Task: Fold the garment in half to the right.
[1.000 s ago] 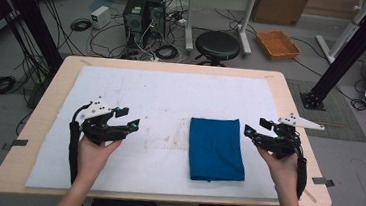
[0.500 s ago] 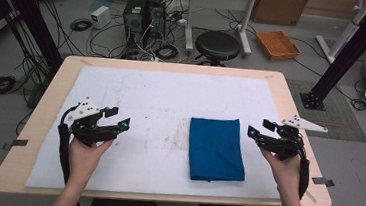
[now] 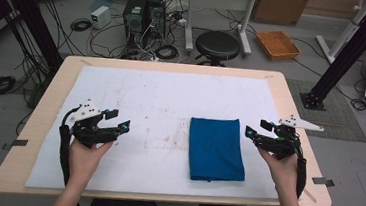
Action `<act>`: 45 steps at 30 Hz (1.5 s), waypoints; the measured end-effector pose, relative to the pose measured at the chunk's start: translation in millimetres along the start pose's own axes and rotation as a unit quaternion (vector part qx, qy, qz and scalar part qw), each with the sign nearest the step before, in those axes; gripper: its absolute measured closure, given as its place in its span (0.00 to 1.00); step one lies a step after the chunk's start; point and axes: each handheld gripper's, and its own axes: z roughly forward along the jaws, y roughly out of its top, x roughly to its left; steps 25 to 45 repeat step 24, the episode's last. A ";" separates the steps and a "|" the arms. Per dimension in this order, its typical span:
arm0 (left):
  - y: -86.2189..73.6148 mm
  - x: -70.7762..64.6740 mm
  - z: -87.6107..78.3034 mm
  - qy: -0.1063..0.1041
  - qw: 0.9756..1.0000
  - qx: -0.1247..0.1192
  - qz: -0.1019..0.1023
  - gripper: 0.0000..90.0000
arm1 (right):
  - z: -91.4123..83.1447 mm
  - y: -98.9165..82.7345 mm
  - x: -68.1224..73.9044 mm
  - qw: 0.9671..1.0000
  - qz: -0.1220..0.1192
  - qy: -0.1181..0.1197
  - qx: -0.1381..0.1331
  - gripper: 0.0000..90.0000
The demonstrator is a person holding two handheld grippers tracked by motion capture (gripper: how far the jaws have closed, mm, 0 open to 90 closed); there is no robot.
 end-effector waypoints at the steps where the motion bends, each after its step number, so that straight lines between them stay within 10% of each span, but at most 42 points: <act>1: -0.3 0.1 -0.2 0.000 1.000 -0.001 0.001 0.41 | 0.3 -0.1 0.1 1.000 0.000 -0.001 0.001 0.33; 45: -2.8 -0.3 2.8 0.003 1.000 0.010 0.000 0.41 | 3.4 -2.3 -4.7 1.000 0.003 -0.001 0.007 0.32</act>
